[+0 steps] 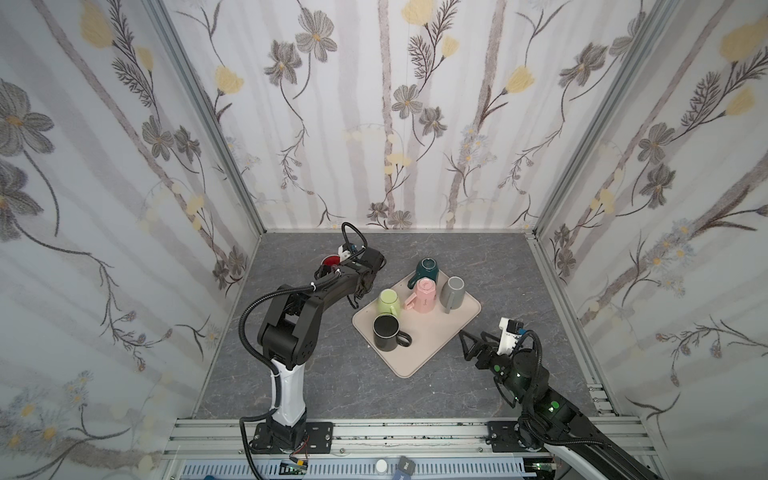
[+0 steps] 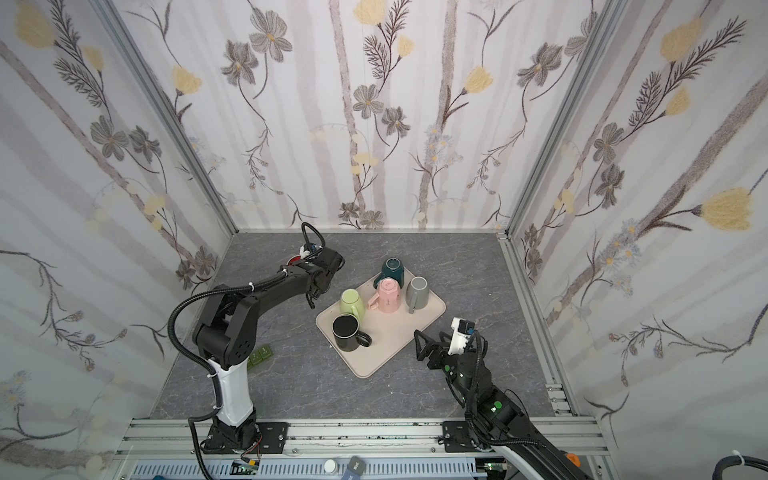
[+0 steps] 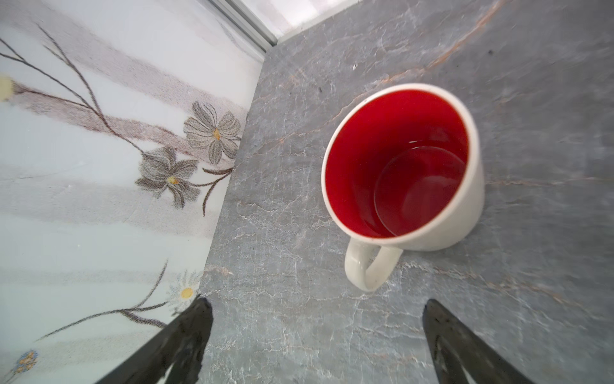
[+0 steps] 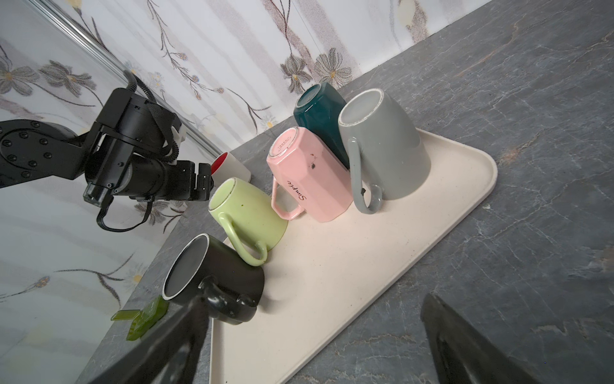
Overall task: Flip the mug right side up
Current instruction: 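Carry the white mug with the left gripper off the tray and set it upright, then draw the left gripper back toward the tray while the right gripper reaches the black mug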
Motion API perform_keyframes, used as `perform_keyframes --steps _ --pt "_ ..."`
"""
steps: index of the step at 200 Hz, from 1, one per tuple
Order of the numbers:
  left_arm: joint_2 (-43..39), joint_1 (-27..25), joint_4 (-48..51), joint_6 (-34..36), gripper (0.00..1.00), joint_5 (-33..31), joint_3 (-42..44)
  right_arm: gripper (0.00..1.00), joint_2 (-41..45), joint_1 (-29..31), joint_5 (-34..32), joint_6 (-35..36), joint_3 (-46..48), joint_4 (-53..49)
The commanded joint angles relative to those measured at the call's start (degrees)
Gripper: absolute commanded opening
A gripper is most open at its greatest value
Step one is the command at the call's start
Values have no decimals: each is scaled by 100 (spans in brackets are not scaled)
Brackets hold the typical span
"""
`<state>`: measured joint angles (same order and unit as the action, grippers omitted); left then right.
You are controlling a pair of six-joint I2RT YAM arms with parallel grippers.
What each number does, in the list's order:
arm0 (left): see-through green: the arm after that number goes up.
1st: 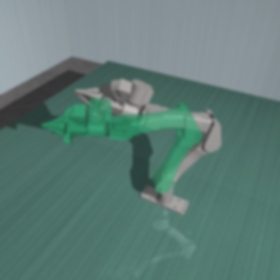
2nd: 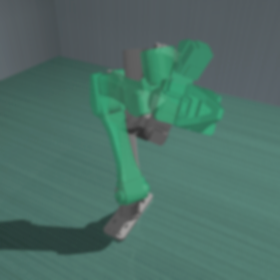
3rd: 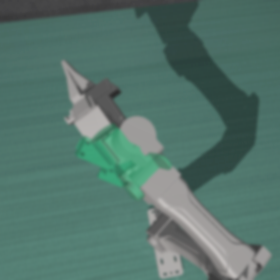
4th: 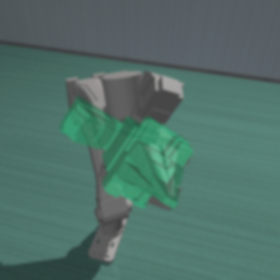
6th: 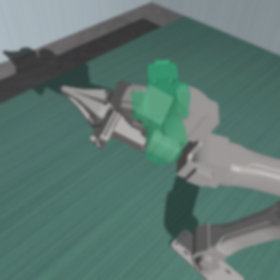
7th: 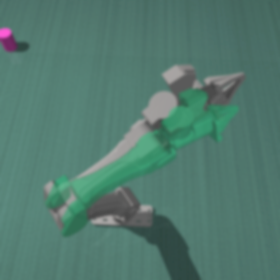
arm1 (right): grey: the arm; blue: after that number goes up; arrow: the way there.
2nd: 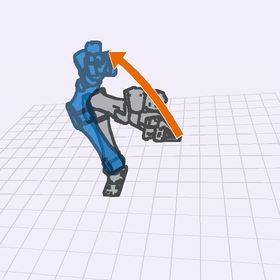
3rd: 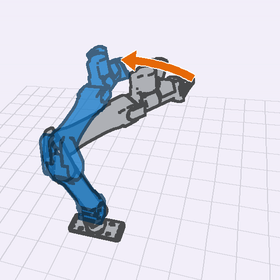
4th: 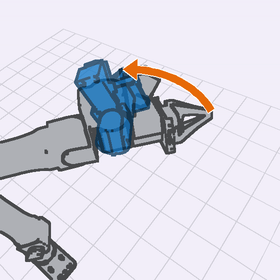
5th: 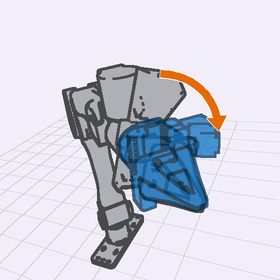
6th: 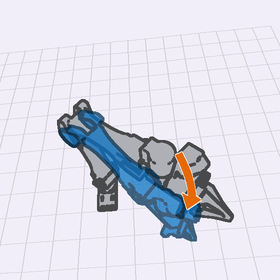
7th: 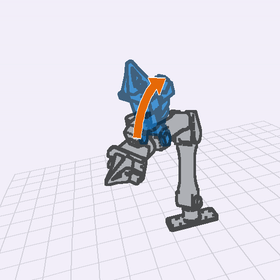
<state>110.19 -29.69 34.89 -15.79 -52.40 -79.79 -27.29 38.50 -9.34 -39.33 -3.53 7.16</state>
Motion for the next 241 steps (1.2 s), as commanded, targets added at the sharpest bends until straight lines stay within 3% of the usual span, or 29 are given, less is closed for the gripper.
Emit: perform_keyframes --steps 1,39,110,148,186,241 --pt "-298 -254 2 71 100 -218 104 100 -4 -7 204 144 -77 -49" --pt "-677 -463 469 -381 100 500 108 100 34 -16 393 145 -125 -322" --pt "-1874 -574 -438 -707 100 2838 1243 100 -470 -93 441 370 -284 -509" --pt "-2559 -626 -845 -800 100 3514 1949 100 -1192 -117 607 437 -478 -464" --pt "-3264 -662 -1460 -950 100 3899 2719 100 -1235 -116 741 312 -555 -474" --pt "-3247 -684 -2030 -849 100 4502 3029 100 -1649 -111 757 544 -1075 -669"
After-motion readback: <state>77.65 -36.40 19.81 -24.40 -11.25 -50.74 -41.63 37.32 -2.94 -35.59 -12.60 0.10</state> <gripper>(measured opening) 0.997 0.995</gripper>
